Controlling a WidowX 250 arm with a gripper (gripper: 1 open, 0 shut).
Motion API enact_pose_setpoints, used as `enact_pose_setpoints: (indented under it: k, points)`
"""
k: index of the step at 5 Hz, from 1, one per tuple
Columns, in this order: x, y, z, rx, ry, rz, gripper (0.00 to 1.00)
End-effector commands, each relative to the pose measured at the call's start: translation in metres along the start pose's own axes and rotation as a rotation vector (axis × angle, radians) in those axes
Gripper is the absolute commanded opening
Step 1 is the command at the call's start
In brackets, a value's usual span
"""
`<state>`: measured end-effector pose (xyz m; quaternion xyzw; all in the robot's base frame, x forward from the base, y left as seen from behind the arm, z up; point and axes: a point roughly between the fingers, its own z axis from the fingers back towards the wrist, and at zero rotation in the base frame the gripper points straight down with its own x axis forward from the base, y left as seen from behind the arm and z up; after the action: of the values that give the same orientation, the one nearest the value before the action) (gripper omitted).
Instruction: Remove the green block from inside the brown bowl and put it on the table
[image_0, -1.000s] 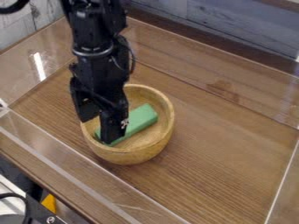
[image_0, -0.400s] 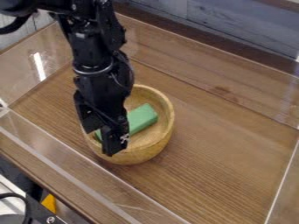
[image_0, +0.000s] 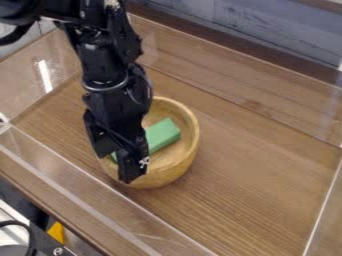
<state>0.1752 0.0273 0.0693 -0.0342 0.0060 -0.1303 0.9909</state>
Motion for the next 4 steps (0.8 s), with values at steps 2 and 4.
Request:
enact_pose_setpoints:
  k: [2,4]
  points:
    - [0.011,0.009,0.006,0.010,-0.042,0.103,1.00]
    - [0.024,0.016,0.005,-0.003,-0.043,0.073,1.00]
